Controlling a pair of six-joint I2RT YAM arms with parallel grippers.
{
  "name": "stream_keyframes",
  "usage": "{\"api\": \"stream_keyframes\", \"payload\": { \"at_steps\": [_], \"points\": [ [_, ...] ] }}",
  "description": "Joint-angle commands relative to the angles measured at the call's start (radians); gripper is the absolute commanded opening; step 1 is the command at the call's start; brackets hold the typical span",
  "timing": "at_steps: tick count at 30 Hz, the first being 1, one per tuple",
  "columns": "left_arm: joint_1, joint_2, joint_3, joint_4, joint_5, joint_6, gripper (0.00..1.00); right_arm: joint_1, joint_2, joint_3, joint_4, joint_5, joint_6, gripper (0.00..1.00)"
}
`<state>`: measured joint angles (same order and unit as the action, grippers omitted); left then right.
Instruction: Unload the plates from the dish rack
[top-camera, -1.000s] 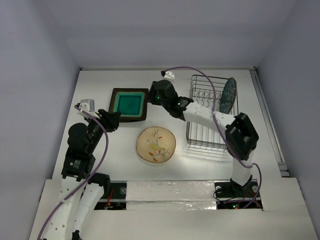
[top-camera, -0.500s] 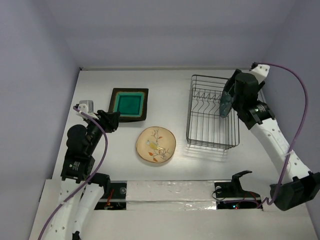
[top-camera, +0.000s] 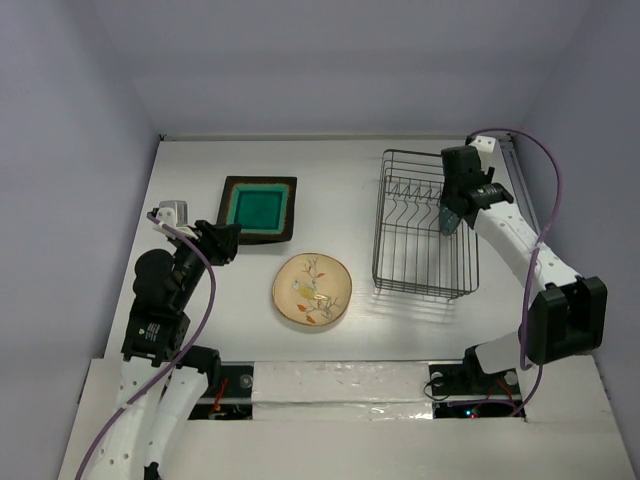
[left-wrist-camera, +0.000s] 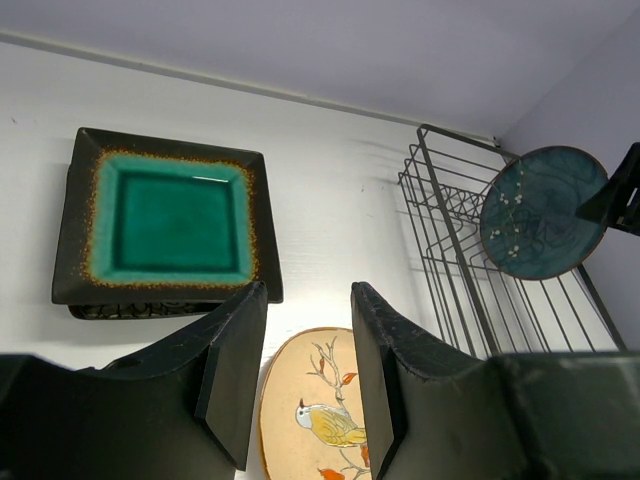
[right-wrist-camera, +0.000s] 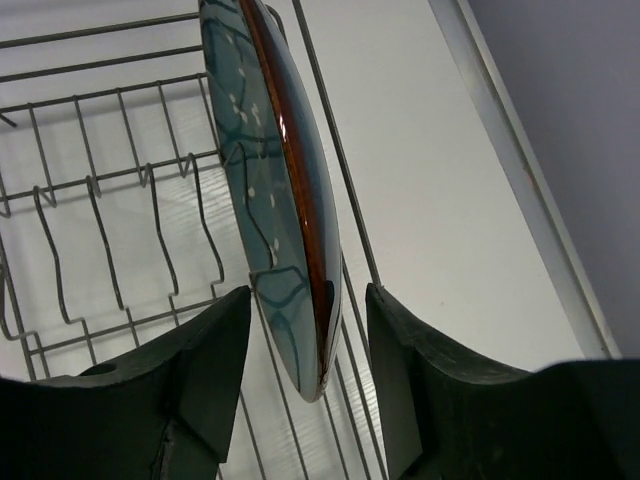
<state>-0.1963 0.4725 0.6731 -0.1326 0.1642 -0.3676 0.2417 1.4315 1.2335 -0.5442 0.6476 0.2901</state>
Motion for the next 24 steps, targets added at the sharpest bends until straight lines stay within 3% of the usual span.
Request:
{"api": "stream_keyframes", "payload": {
  "at_steps": [1, 3, 4, 6, 7, 10, 13, 24],
  "points": [
    [-0.005, -0.012, 0.019, 0.034, 0.005, 0.002, 0.36, -0.007, 0.004, 0.07, -0.01, 0.064, -0.034, 0.55],
    [-0.005, -0.014, 0.019, 0.033, 0.003, 0.002, 0.36, -0.007, 0.024, 0.084, -0.017, 0.07, -0.042, 0.5],
    [-0.005, -0.014, 0.019, 0.031, 0.001, 0.002, 0.36, -0.007, 0.039, 0.092, -0.019, 0.075, -0.043, 0.41],
    [-0.005, -0.014, 0.019, 0.033, 0.0, 0.002, 0.36, -0.007, 0.053, 0.099, -0.022, 0.081, -0.051, 0.35],
    [-0.005, -0.014, 0.019, 0.031, 0.0, 0.002, 0.36, -0.007, 0.056, 0.103, -0.023, 0.087, -0.055, 0.25],
    [-0.005, -0.014, 0.019, 0.031, 0.0, 0.002, 0.36, -0.007, 0.067, 0.124, -0.037, 0.104, -0.072, 0.17],
    [-0.005, -0.014, 0.02, 0.031, -0.002, 0.002, 0.36, -0.007, 0.081, 0.159, -0.063, 0.118, -0.092, 0.0],
    [-0.005, -0.011, 0.019, 0.036, 0.001, 0.004, 0.36, 0.015, -0.026, 0.247, -0.114, 0.184, -0.155, 0.0]
  ]
}}
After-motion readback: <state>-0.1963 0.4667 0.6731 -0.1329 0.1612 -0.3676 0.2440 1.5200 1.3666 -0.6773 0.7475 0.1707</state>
